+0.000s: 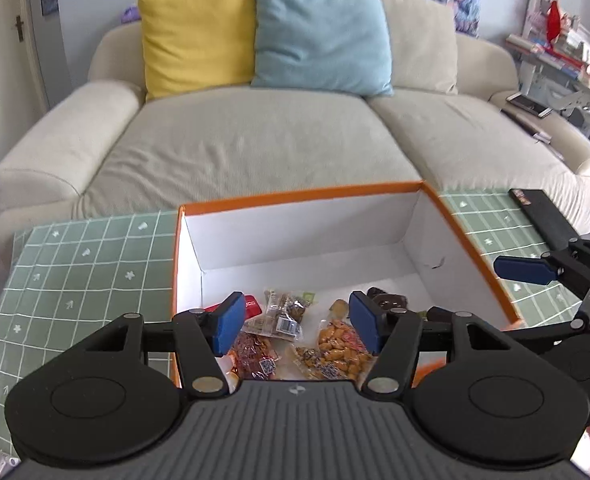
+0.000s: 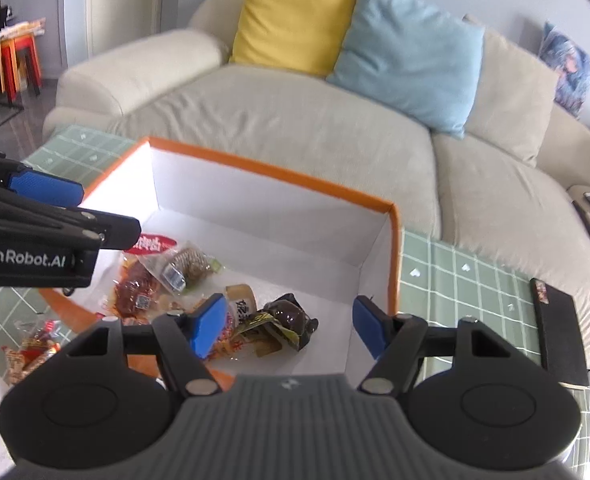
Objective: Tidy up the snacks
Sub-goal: 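Move both tools back out of the box toward the snack pile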
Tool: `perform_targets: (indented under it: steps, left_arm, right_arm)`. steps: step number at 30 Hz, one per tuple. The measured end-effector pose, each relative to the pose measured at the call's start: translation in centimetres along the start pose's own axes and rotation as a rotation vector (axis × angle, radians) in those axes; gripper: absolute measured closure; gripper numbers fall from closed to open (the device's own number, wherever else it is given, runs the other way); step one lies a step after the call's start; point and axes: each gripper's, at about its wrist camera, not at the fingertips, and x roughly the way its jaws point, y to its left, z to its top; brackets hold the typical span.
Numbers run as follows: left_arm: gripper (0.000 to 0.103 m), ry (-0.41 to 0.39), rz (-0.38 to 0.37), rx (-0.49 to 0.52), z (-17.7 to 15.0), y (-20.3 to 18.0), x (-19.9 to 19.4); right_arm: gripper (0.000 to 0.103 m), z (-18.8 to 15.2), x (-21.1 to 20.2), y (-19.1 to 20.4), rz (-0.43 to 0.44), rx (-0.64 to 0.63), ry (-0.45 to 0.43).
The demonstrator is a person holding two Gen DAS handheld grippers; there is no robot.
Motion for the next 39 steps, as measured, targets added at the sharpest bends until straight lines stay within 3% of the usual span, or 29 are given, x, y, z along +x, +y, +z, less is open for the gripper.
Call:
perform_targets:
  steps: [8,14,26,39]
  left_arm:
    - [0.033,-0.029,-0.039,0.009,-2.9,-1.1,-3.6]
    - [0.033,0.012,-0.085,-0.008,-6.4,-1.3,-4.5]
    - [0.033,0.078,-0.149,-0.041,-13.2,-0.6,-4.1]
    - [0.033,0.065,-0.155,-0.02,-17.8,1.8,-3.9]
  right_arm:
    - [0.035,-3.3,-4.7,1.0,-0.025,0.051,-0.097]
    - [0.035,-7.2,-6.3,1.7,-0.03,0.136,-0.105]
    - [0.035,-14.4,-6.6,4.1,-0.047,0.196,-0.069]
    - [0.035,-17.4,-5.5,6.8,-0.005,0.166,-0.071]
